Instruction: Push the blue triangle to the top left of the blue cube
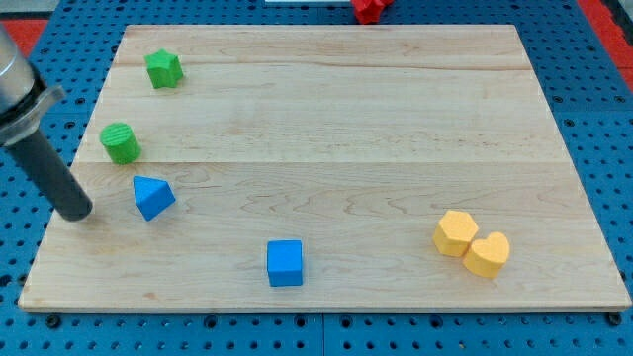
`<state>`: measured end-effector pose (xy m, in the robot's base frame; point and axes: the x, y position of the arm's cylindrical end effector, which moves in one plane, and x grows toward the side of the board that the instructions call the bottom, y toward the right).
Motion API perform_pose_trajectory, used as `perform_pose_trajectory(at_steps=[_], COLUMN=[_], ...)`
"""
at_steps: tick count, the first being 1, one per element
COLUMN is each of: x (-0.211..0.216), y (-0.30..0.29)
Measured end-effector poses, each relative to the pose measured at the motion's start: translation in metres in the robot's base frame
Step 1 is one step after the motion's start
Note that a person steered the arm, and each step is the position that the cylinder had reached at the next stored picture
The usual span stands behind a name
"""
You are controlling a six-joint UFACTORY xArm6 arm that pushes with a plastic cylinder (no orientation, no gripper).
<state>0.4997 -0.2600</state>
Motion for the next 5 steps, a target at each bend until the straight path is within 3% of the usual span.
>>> perform_pose_trajectory(at_steps=[1, 3, 5], x=[-0.022, -0.008, 0.027], y=[0.017, 0.084, 0.064])
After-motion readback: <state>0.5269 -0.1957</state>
